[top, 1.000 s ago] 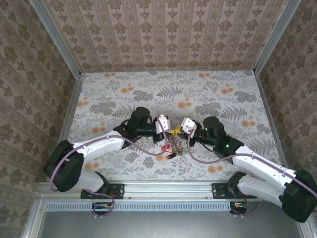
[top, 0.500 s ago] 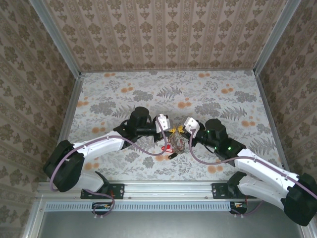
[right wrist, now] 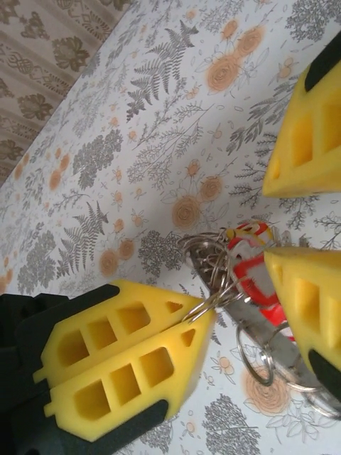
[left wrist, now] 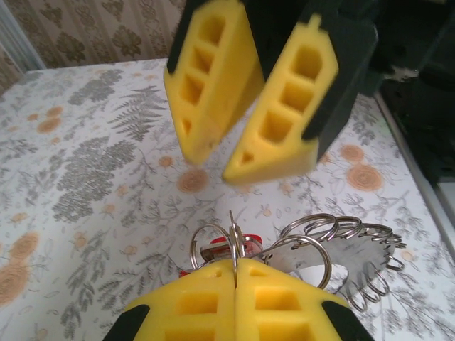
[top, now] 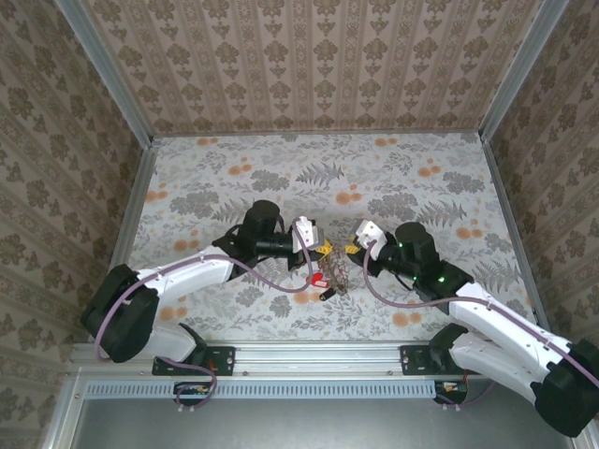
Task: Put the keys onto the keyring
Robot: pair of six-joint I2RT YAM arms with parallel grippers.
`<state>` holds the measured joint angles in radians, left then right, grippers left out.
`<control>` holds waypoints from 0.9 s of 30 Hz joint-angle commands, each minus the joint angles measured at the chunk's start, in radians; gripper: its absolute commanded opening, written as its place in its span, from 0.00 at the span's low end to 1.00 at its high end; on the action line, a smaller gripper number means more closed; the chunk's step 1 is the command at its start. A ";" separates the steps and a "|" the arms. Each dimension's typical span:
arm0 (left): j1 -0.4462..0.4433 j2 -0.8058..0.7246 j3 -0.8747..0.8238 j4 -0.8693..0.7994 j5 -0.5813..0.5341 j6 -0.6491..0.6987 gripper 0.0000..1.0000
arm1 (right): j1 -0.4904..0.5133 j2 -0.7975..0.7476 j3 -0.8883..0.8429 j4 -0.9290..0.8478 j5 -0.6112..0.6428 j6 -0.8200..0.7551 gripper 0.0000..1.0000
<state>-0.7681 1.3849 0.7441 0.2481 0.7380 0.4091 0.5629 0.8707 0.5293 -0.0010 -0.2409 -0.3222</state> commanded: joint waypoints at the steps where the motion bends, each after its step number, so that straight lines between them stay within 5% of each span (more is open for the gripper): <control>1: 0.032 -0.045 0.043 -0.082 0.157 0.047 0.00 | -0.020 -0.034 0.054 -0.099 -0.149 -0.058 0.29; 6: 0.062 -0.047 0.079 -0.171 0.244 0.075 0.00 | -0.020 -0.029 0.066 -0.083 -0.309 -0.098 0.27; 27: 0.040 -0.024 0.135 -0.207 0.225 0.082 0.00 | -0.009 0.135 0.153 -0.028 -0.427 -0.182 0.22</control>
<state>-0.7193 1.3788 0.8322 0.0284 0.9382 0.4759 0.5480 0.9943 0.6483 -0.0273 -0.6167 -0.4686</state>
